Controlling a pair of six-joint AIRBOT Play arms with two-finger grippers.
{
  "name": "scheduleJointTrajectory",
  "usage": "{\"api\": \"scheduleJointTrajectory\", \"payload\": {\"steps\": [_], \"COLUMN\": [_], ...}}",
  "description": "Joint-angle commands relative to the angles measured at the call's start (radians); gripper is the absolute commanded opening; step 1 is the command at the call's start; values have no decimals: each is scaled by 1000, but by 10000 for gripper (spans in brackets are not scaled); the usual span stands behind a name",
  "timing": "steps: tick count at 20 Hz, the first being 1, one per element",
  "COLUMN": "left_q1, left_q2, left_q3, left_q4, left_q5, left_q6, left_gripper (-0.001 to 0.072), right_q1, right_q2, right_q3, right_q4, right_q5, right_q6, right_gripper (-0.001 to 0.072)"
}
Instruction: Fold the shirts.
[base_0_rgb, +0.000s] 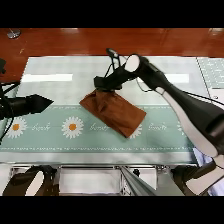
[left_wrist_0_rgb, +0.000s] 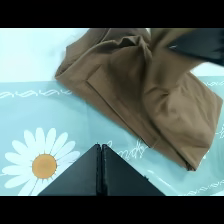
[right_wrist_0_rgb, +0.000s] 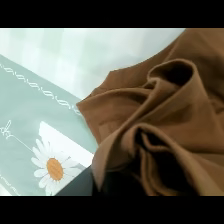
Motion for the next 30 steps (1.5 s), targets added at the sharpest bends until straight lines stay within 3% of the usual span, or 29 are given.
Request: {"api": "scheduleJointTrajectory", "payload": {"steps": [1,2,6,8,10,12,13,14,15,16,17,18,23,29,30], "left_q1": [3,3,4,3,3,-7,-24,-51,-92,-133,-172,-204,-271,-271,-271], "left_q2": [-33,-52,-157,-203,-229,-236,-235,-235,-228,-223,-225,-230,-233,-233,-233], "left_q3": [-11,-11,-11,-11,-11,-13,-15,-22,-49,-91,-137,-176,-211,-211,-211], "left_q4": [-2,-2,-2,-2,-2,-2,-2,-2,-2,-2,-2,-9,-96,-97,-97], "left_q5": [39,61,126,122,122,122,105,62,43,62,104,153,213,222,224], "left_q6": [0,0,0,0,0,0,0,12,48,48,43,20,22,22,22], "left_gripper": [23,22,23,23,23,23,23,23,23,23,23,23,23,23,23], "right_q1": [39,32,-172,-288,-362,-401,-404,-399,-383,-351,-305,-274,-253,-253,-245], "right_q2": [-96,-89,79,227,441,708,842,964,1073,1144,1178,1172,922,565,513], "right_q3": [51,51,86,80,-71,-441,-666,-883,-1098,-1263,-1392,-1458,-1395,-1173,-1131], "right_q4": [29,26,-106,-275,-471,-532,-531,-485,-316,-117,50,98,128,385,412], "right_q5": [16,42,316,457,474,289,167,55,-116,-320,-484,-540,-415,-325,-292], "right_q6": [11,-14,-28,-19,-5,95,194,363,482,478,467,457,268,-63,-116], "right_gripper": [432,619,619,619,619,617,617,616,616,616,616,615,615,613,531]}}
